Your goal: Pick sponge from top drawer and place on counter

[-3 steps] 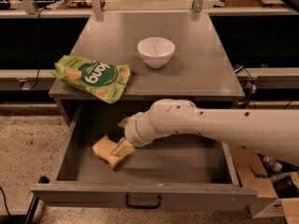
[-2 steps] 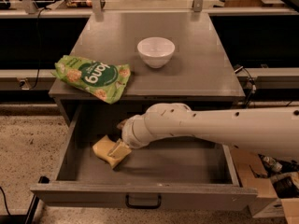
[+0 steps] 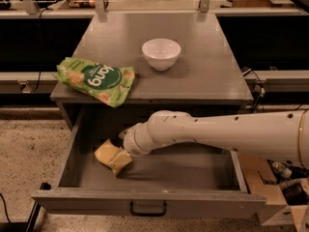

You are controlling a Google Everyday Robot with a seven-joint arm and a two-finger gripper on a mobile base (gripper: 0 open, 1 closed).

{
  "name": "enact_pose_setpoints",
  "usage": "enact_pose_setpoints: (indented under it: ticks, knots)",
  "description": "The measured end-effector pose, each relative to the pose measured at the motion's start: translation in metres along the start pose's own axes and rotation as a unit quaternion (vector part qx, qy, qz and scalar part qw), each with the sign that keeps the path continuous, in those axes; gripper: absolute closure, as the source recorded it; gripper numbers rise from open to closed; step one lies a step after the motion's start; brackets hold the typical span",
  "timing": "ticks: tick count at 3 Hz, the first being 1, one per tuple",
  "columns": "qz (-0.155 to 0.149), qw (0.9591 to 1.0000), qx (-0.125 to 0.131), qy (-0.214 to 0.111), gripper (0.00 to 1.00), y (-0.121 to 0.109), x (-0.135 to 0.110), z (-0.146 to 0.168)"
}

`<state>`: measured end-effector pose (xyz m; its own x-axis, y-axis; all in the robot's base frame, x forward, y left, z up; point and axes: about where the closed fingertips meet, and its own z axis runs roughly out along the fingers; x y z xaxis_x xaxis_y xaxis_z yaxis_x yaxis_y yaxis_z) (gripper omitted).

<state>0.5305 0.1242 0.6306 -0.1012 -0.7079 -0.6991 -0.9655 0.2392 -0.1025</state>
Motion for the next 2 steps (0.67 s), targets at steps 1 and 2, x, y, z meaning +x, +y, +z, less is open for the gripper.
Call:
enact_pose_setpoints:
  ticks: [1, 2]
  knots:
    - [0.012, 0.9997, -0.02, 0.004, 0.51, 0.0024, 0.0049, 0.0097]
    - [0.024, 0.9996, -0.017, 0.004, 0.82, -0.0009, 0.013, 0.0082]
